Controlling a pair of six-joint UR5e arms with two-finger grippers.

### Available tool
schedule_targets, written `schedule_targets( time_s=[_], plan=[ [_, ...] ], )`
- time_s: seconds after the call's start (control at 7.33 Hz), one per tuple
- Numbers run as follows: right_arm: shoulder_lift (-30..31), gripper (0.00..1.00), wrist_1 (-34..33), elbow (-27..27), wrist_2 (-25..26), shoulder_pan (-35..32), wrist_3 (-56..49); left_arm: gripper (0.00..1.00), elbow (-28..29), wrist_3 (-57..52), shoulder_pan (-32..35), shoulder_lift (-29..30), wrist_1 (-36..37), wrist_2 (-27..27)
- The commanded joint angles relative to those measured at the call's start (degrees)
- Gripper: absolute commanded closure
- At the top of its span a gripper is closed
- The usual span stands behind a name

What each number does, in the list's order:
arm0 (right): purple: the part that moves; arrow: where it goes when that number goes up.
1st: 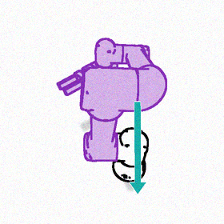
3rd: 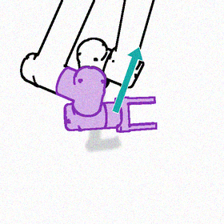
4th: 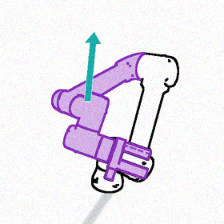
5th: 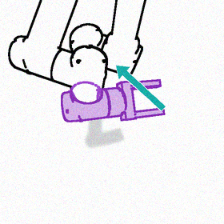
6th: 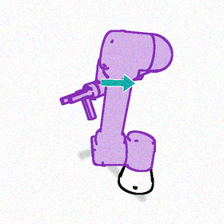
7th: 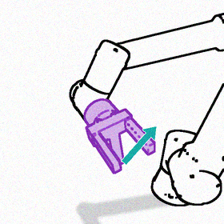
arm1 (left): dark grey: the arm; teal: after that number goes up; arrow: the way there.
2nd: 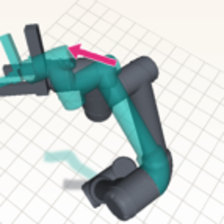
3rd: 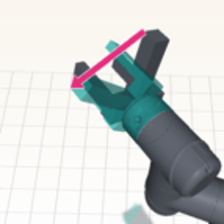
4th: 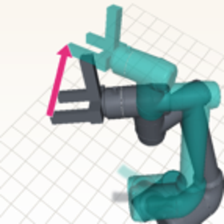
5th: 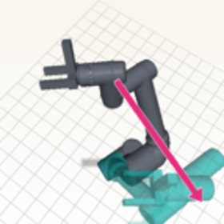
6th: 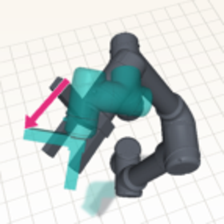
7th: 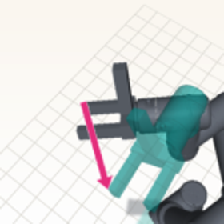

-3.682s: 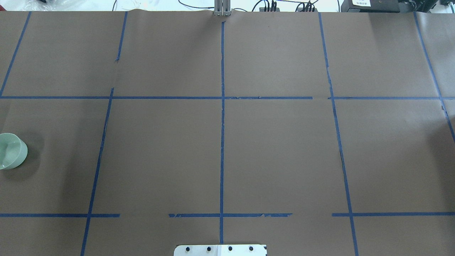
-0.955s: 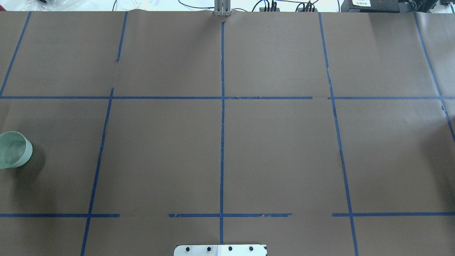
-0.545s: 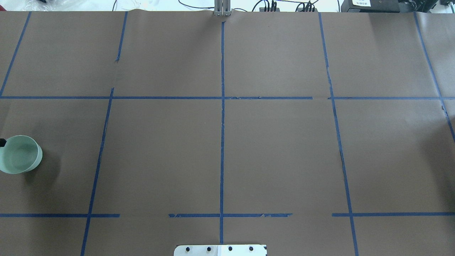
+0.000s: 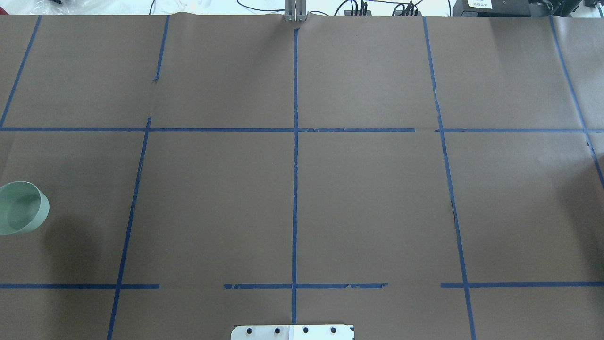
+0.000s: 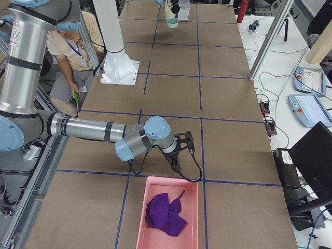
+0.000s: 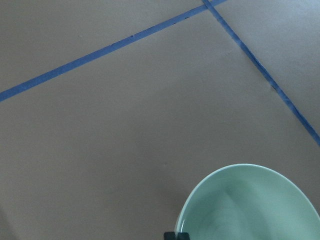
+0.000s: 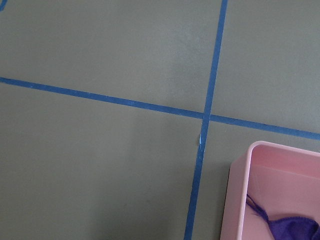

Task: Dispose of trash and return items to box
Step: 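Lift the green bowl and carry it toward the clear box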

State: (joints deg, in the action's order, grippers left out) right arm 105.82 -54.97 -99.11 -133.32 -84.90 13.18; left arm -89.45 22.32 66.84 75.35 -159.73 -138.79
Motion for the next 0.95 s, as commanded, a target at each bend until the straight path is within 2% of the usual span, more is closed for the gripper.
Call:
schedule_targets(
  time_s=[0.0, 0.14, 0.55, 0.82],
  plan=[
    [0.0, 0.0, -0.05, 0.06, 0.16, 0.0, 0.0, 1.0, -3.5, -11.87, 6.51, 0.32, 12.51, -1.22],
    [0.0, 0.0, -0.05, 0.06, 0.16, 0.0, 0.0, 1.0, -5.97, -20.13, 11.16, 0.49, 21.3, -1.22],
    [0.0, 0.0, 0.04, 0.06, 0.16, 0.0, -0.09, 1.0, -5.3, -47.02, 26.1, 0.93, 39.36, -0.53],
    [0.0, 0.0, 0.04, 0.06, 0.16, 0.0, -0.09, 1.0, -0.93, -54.47, 30.71, 2.42, 42.13, -0.26]
  ],
)
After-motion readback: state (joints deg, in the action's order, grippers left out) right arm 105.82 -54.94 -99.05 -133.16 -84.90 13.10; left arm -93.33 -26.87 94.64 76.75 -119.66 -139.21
